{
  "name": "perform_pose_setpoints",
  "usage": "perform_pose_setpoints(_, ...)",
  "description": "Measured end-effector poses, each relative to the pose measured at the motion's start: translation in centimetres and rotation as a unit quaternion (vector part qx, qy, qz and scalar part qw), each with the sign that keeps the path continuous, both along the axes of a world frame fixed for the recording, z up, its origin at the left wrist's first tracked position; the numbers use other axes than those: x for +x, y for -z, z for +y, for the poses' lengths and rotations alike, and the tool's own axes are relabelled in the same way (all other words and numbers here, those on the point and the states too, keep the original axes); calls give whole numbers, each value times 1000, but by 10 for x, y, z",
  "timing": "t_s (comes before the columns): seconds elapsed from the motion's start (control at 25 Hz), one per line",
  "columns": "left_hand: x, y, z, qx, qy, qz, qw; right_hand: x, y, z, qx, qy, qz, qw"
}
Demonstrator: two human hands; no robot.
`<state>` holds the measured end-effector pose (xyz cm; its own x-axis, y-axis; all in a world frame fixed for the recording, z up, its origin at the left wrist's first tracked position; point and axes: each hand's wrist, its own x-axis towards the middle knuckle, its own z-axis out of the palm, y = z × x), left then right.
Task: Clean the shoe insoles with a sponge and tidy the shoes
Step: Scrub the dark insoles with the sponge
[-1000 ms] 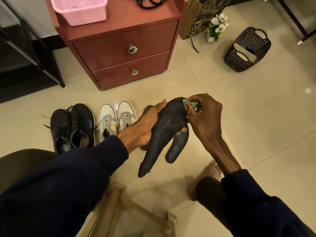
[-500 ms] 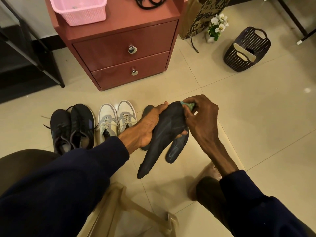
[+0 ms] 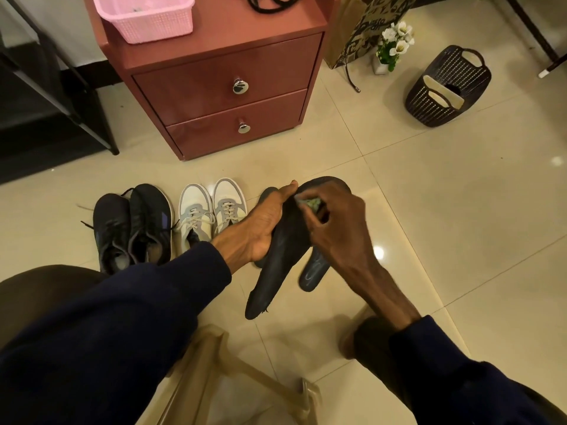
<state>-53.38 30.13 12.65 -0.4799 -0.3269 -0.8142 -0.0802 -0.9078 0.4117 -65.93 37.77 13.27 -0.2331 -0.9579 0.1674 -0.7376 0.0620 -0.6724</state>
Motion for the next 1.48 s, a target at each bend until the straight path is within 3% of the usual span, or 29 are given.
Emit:
perform_pose_setpoints(0.08,3,3,-4,-1,-1,-24,1000,21,1,5,8,-100,3,995)
perform_pose_setpoints(0.16,5,2,-6,-2,0,-21,1000,17,0,4,21,-126,5,992)
perform_pose_setpoints(0.32,0,-7,-2,-16,-6,48,999,-11,3,-2,21,17,77,997)
perform_pose_setpoints(0.48,0,-3,3,9,16,83,996,-25,4,-3,63,119,30,990)
perform_pose_setpoints(0.56,2,-1,2,11,13,83,996,-17,0,-4,40,84,12,996)
perform_pose_setpoints(0.68,5,1,-2,-4,1,52,999,8,-6,1,29,-45,-39,998)
perform_pose_setpoints(0.76,5,3,-4,-8,0,43,999,13,-9,2,35,-86,-21,995)
perform_pose_setpoints(0.88,2,-1,-1,8,-12,91,996,-13,-7,-4,46,16,66,997)
perform_pose_setpoints(0.96,-1,-3,2,5,-11,100,995,-23,-3,-5,53,86,72,992)
perform_pose_setpoints(1.2,9,8,-5,-19,-3,44,999,20,-8,4,37,-67,-8,997)
perform_pose_setpoints(1.36,2,0,2,6,-24,92,995,-18,-6,-6,66,82,87,991)
perform_pose_setpoints(1.48,-1,2,4,11,-16,91,996,-20,-2,-4,74,116,62,989)
